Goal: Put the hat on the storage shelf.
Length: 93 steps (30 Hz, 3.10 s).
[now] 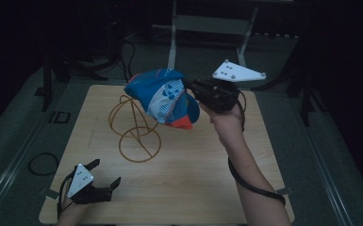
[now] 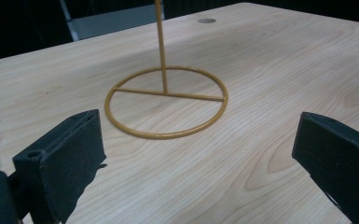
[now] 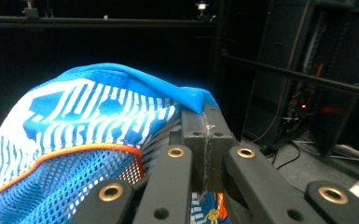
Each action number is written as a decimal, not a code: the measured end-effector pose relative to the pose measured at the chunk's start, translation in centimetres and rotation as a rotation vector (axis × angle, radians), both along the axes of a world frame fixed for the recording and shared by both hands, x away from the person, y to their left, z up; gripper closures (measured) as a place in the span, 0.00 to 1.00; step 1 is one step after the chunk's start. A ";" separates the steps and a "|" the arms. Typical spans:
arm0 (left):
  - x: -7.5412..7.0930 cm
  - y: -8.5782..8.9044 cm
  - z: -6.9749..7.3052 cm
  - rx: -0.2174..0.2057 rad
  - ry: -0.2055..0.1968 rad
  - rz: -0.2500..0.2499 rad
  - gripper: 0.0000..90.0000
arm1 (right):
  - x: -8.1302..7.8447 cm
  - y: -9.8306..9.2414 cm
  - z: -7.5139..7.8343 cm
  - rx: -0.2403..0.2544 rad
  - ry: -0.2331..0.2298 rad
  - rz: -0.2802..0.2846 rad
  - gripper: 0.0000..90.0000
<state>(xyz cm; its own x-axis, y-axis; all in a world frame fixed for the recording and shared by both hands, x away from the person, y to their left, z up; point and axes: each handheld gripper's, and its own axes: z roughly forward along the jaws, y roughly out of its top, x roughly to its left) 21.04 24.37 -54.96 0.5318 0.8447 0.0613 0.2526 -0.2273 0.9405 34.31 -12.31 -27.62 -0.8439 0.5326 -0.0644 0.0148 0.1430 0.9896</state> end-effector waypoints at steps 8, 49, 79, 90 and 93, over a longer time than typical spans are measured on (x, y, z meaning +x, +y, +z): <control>0.0 0.4 -0.5 -0.021 0.008 0.006 0.03 | 1.0 4.3 -0.5 -0.033 0.017 0.035 1.00; -0.1 0.9 -1.2 -0.069 0.027 -0.006 0.03 | 2.3 10.8 -8.3 -0.169 0.176 0.134 1.00; 0.0 1.0 -1.3 -0.094 0.025 -0.009 0.03 | 2.1 10.0 -9.9 -0.154 0.202 0.117 0.99; 0.0 1.1 -1.2 -0.097 0.024 -0.013 0.03 | 1.5 9.9 -10.2 -0.146 0.197 0.136 0.87; 0.0 1.0 -1.2 -0.093 0.024 -0.014 0.03 | 1.3 9.7 -10.2 -0.147 0.195 0.133 0.85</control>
<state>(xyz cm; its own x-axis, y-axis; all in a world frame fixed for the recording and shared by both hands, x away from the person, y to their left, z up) 21.04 25.37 -56.19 0.5442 0.8384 -0.0301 0.2731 -0.1432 0.9513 35.64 -2.58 -37.84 -0.9098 0.4133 0.0376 0.1741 0.2978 0.9386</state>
